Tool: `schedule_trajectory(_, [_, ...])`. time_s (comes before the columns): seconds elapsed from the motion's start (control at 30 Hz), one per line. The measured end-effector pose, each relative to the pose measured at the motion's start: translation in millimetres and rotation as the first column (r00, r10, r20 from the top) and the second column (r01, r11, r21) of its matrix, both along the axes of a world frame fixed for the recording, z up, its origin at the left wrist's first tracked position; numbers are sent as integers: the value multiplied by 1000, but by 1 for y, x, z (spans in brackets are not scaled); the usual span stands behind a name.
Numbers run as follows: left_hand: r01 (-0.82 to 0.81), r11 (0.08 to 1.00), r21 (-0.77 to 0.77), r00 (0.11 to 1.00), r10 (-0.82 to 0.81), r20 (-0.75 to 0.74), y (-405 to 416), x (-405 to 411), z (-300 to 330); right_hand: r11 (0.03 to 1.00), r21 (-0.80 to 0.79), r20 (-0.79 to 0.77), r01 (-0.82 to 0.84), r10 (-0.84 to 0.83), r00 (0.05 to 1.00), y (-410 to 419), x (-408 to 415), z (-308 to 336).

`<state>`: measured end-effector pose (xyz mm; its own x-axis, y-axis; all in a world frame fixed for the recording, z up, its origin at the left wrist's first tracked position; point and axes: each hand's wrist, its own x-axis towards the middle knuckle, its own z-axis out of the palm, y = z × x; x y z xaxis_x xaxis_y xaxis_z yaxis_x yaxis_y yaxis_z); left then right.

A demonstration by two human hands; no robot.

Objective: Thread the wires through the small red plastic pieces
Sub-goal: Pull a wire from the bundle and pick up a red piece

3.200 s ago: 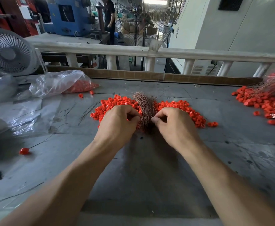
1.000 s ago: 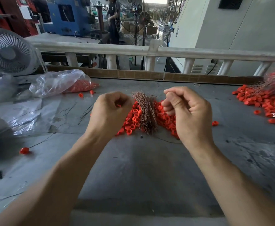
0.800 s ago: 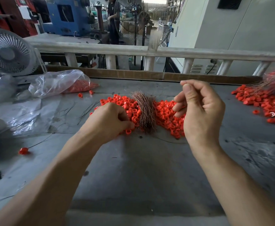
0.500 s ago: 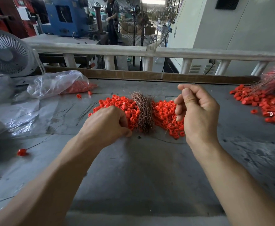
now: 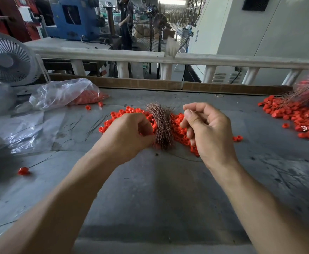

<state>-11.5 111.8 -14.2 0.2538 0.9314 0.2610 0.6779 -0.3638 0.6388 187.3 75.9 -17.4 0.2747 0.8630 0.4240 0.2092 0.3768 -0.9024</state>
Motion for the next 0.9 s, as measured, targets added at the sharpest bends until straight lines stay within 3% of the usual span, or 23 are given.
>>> schedule_trajectory(0.07, [25, 1000, -17, 968, -20, 250, -1, 5, 2, 1000, 15, 8, -21, 20, 1000, -1, -1, 1])
schedule_trajectory(0.17, [119, 992, -51, 846, -74, 528, -7, 12, 4, 997, 55, 38, -56, 54, 998, -3, -2, 2])
schedule_trajectory(0.3, [225, 971, -82, 668, -93, 739, -11, 18, 4, 992, 83, 86, -91, 83, 993, -4, -5, 1])
schedule_trajectory(0.43, [236, 968, -85, 595, -75, 800, -13, 24, 3, 992, 93, 154, -89, 74, 985, -4, -6, 0])
schedule_trajectory(0.9, [296, 953, -55, 561, -127, 818, -15, 25, 1, 995, 71, 229, -69, 51, 972, -4, -9, -2])
